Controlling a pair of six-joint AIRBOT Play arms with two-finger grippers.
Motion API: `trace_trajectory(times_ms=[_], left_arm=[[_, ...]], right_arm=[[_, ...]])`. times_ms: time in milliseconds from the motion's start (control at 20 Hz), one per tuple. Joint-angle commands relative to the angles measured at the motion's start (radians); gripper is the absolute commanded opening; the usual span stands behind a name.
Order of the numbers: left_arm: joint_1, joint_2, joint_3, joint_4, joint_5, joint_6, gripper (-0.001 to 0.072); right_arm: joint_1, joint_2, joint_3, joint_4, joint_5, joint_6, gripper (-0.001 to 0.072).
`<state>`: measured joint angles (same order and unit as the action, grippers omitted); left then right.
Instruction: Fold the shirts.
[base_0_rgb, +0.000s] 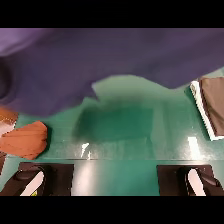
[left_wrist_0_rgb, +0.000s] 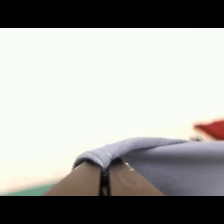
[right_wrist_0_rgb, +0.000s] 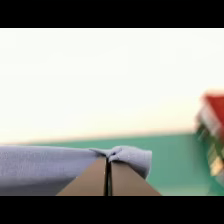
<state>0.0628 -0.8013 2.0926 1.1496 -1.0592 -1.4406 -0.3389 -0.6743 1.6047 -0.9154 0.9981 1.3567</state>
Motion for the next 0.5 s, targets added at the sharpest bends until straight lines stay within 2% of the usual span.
trace_trajectory(times_ms=[0, 200, 350, 450], left_arm=[[0.000, -0.007, 0.058, -0.008, 0.026, 0.000, 0.0021], [0.000, -0.055, -0.122, -0.061, -0.001, 0.000, 0.0021], [0.000, -0.164, -0.249, -0.115, -0.108, 0.001, 0.0021], [0.000, -0.268, -0.318, -0.126, -0.175, 0.002, 0.0021]], right_arm=[[-0.145, -0.011, 0.177, -0.002, 0.150, -0.004, 0.0013], [-0.222, -0.163, 0.312, 0.002, 0.401, 0.057, 0.0013], [-0.143, -0.317, 0.313, -0.005, 0.546, 0.069, 0.0013], [-0.050, -0.410, 0.256, -0.053, 0.581, 0.092, 0.0013]])
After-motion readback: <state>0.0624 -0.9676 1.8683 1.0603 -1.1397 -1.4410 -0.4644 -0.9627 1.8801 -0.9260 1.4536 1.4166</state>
